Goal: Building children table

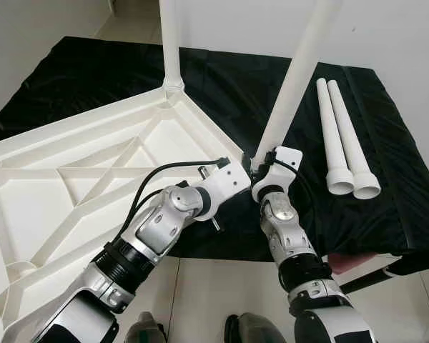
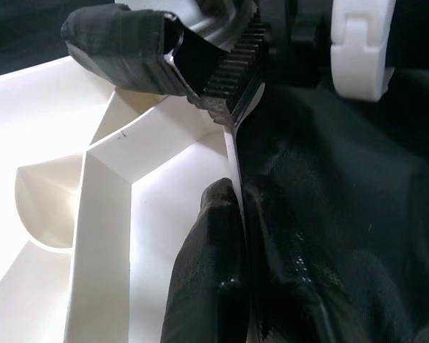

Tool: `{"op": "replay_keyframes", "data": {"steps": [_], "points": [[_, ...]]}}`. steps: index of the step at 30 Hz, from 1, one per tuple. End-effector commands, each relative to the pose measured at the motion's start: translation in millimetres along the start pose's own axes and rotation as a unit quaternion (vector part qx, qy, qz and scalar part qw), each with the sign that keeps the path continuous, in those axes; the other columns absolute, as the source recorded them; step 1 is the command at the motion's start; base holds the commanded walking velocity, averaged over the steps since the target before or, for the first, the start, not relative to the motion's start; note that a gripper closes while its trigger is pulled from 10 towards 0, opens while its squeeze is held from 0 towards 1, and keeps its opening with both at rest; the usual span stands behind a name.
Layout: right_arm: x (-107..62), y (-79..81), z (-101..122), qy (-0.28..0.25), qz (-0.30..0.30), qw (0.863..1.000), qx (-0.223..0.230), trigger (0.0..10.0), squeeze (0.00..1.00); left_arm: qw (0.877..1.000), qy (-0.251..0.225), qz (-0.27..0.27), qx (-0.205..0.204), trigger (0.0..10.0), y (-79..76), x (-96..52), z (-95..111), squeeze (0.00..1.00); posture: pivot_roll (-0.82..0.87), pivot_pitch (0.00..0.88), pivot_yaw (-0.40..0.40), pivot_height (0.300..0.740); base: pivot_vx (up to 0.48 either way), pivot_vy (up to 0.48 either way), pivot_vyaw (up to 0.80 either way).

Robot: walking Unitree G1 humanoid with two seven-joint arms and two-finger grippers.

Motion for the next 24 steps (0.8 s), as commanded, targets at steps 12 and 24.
{"op": "replay_keyframes", "data": {"steps": [12, 24], "points": [[5.3, -73.9, 18.6, -0.013, -0.057, 0.998, -0.017, 10.0, 1.0, 0.995, -0.028, -0.095, 0.009, 10.0, -41.5, 5.4, 11.2, 0.0, -0.05, 0.009, -0.023, 0.74, 0.0, 0.0, 0.0], [11.2, -15.3, 29.0, 0.011, 0.222, 0.975, -0.029, 10.0, 0.0, 0.995, -0.027, -0.091, 0.013, 10.0, -36.9, 5.2, 11.9, 0.0, -0.05, 0.015, -0.016, 0.74, 0.0, 0.0, 0.0]]}}
Point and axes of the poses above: a point about 5 cm out from each wrist's last joint towards the gripper, its own x axis pointing out of the wrist towards the gripper, its own z axis along the axis of the wrist's last joint, y = z × x, the point moved 6 cm from there along x, pointing out of the wrist towards the gripper, and after that the axes turned 7 degrees about x, right-handed, at the moved point
